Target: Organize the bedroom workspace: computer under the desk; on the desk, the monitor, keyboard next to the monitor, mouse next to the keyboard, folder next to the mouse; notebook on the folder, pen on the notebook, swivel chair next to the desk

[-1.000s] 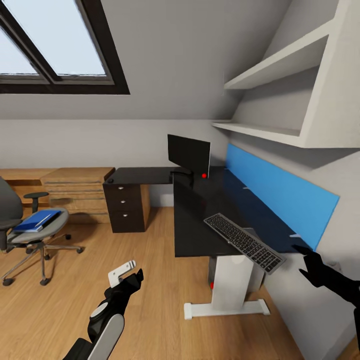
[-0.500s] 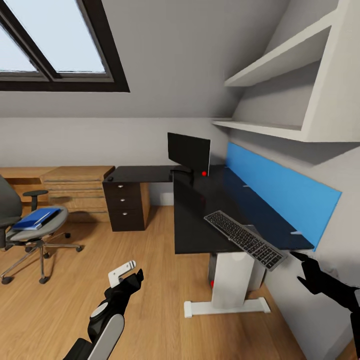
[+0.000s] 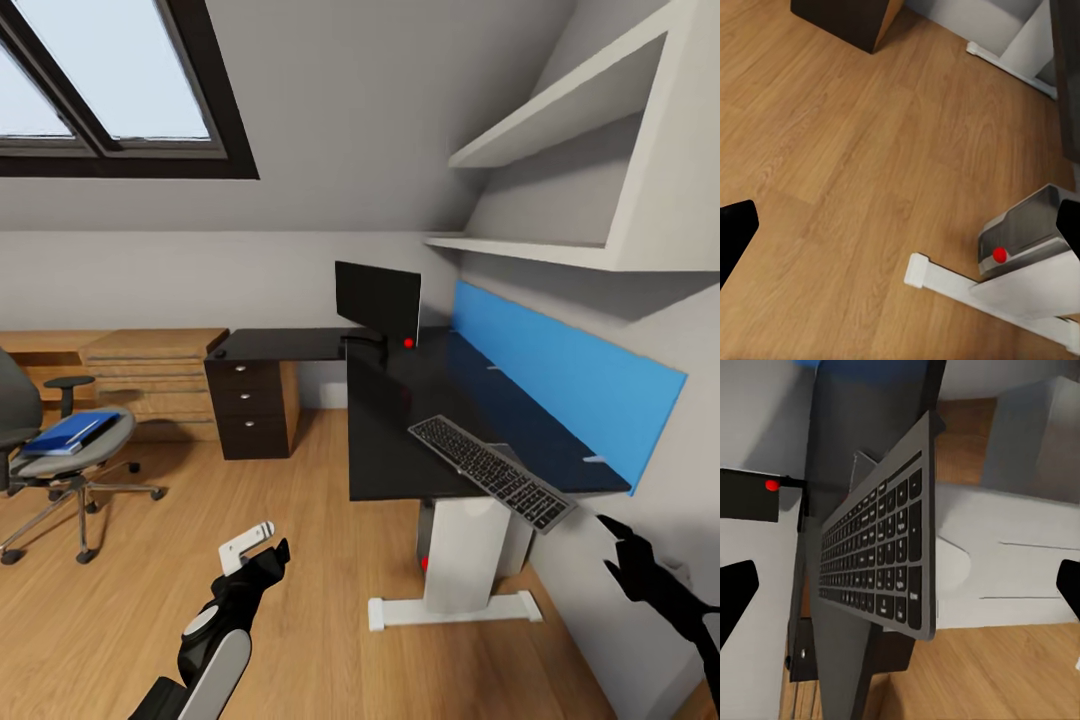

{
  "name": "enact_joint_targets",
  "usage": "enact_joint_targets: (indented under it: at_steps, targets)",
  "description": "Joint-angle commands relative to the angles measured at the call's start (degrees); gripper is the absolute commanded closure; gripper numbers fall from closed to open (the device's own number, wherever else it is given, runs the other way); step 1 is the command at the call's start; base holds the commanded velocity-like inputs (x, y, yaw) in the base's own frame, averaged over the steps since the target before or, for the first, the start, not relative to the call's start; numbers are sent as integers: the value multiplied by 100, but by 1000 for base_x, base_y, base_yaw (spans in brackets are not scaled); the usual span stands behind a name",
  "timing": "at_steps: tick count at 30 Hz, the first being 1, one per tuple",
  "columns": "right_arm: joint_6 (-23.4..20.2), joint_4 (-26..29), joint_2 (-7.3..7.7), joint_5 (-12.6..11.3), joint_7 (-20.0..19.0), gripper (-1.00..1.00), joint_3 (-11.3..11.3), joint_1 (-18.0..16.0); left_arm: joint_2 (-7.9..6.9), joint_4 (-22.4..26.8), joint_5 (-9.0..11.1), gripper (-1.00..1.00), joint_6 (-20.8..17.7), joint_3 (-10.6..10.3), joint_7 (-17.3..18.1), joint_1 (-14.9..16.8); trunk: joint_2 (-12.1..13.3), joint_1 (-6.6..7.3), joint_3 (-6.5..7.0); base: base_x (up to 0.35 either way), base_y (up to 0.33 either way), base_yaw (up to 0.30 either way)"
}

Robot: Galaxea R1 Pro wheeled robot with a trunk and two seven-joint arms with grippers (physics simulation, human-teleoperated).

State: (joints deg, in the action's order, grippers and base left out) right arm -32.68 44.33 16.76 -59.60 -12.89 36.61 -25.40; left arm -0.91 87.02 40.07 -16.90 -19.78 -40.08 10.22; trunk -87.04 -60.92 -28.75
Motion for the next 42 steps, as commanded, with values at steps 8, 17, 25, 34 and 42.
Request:
enact_joint_targets:
  at_steps: [8,17,25,34,42]
  targets:
    - [12,-332,89,8,-795,-100,7,-8,-1,8,27,-100,-15,-44,-47,6,-326,-176,-150,0,0,0]
    - [323,-665,132,194,-1007,-100,-4,-21,-5,8,16,-100,-8,-413,-155,6,-687,-374,-312,0,0,0]
    - [383,-678,119,262,-1014,-100,-5,-26,-5,8,18,-100,-7,-471,-258,6,-1008,-550,-456,0,0,0]
    - [388,-642,86,263,-1014,-100,7,-27,-9,8,18,-100,-7,-474,-262,6,-1369,-747,-617,0,0,0]
    - [348,-540,88,253,-980,-100,-29,-27,-21,8,18,-100,1,-466,-256,6,-1529,-835,-689,0,0,0]
